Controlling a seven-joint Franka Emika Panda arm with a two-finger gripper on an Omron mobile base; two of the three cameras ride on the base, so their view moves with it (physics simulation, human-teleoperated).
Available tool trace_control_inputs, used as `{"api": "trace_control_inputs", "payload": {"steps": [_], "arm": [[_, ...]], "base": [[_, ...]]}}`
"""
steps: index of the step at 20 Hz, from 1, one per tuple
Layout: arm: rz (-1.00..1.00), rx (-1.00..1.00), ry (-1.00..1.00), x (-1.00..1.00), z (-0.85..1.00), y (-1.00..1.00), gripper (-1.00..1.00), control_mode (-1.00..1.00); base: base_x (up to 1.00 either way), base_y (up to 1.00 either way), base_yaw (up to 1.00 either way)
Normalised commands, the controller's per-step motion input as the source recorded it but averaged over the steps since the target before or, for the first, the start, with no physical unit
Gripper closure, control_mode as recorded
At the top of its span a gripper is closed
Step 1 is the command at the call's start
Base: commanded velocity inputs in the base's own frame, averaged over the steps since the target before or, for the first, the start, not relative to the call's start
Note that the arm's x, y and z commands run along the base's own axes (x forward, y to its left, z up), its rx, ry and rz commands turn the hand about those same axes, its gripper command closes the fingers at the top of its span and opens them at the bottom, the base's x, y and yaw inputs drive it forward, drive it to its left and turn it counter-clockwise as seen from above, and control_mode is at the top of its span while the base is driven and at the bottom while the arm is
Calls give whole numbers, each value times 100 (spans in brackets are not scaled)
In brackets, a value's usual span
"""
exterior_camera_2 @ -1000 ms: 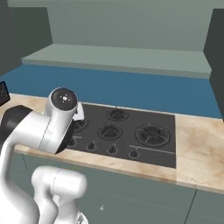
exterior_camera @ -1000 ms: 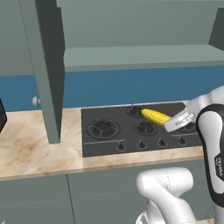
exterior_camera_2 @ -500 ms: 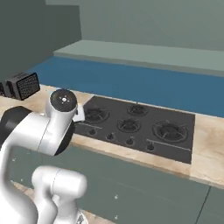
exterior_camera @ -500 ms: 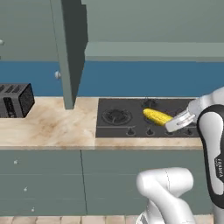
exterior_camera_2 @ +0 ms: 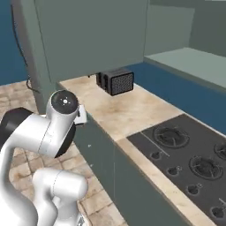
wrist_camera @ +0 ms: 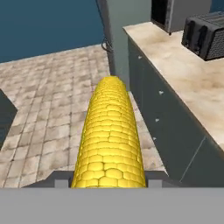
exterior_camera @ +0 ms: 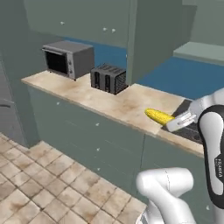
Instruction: Pick the corns from the cabinet and place them in one bowl. Pick the mushroom from the sink and place it in the other bowl.
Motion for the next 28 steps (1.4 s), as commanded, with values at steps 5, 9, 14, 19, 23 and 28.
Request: {"api": "trace_control_inputs", "payload": {"steps": [5,9,14,19,23,28], "arm": [[0,0,0,0,0,0,100,100],[0,0,0,0,0,0,100,100],[0,0,0,0,0,0,100,100],[0,0,0,0,0,0,100,100],[0,0,0,0,0,0,100,100],[0,0,0,0,0,0,100,100]], "base": [[-13,0,100],[-7,0,100],[-1,0,100],[0,0,100],[0,0,100],[4,-1,99]]}}
